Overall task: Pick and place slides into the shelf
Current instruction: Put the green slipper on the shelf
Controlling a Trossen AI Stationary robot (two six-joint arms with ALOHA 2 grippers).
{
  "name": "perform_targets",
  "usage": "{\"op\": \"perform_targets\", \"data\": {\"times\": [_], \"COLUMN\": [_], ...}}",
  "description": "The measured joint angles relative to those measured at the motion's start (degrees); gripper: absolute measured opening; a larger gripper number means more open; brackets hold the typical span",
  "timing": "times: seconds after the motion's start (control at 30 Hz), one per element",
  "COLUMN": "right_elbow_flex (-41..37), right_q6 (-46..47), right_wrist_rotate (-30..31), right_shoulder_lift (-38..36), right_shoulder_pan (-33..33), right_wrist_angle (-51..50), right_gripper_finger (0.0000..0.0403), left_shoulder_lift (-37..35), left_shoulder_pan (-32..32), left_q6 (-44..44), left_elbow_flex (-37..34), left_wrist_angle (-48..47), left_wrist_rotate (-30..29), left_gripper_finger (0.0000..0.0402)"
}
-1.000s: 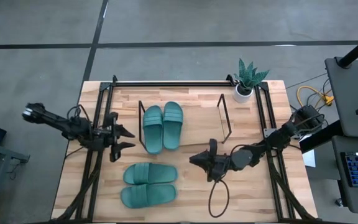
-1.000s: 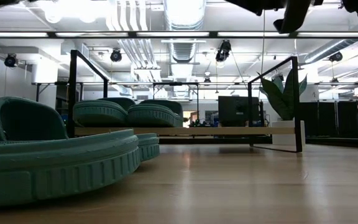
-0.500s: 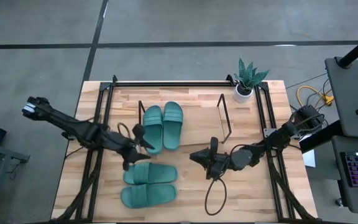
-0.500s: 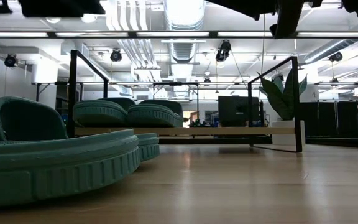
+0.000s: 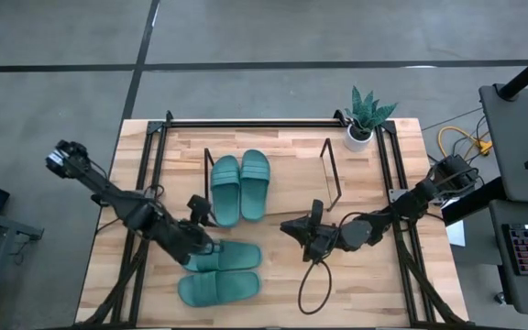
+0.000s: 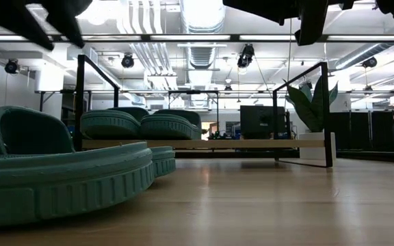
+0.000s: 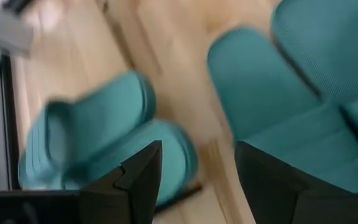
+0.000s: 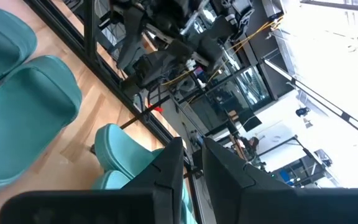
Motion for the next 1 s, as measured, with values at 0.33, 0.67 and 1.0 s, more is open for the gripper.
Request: {"op": "perform_targets", "data": {"times": [0.33,0.67,1.0], "right_elbow_flex": [0.00,0.00,0.00], "right_q6": [0.39,0.56,0.52], "right_wrist_rotate": [0.01,0.00,0.01], "right_shoulder_lift": [0.00,0.00,0.00], "right_shoulder_pan": [0.00,0.00,0.00], "right_wrist_angle": [0.00,0.01,0.00], "right_gripper_finger": [0.0052,0.0052,0.0052], "left_shoulder_lift": [6.16,12.27,15.60], "left_shoulder_pan": [-4.37,-5.55,-6.52], "left_q6": [-10.74,-12.18,-19.60], "left_elbow_flex": [-0.52,-0.10,0.12], "left_wrist_angle": [-8.52,-14.99,-15.86], "left_wrist_rotate": [-3.66,0.79,8.52], "left_gripper_finger": [0.0187,0.0187,0.0187]}}
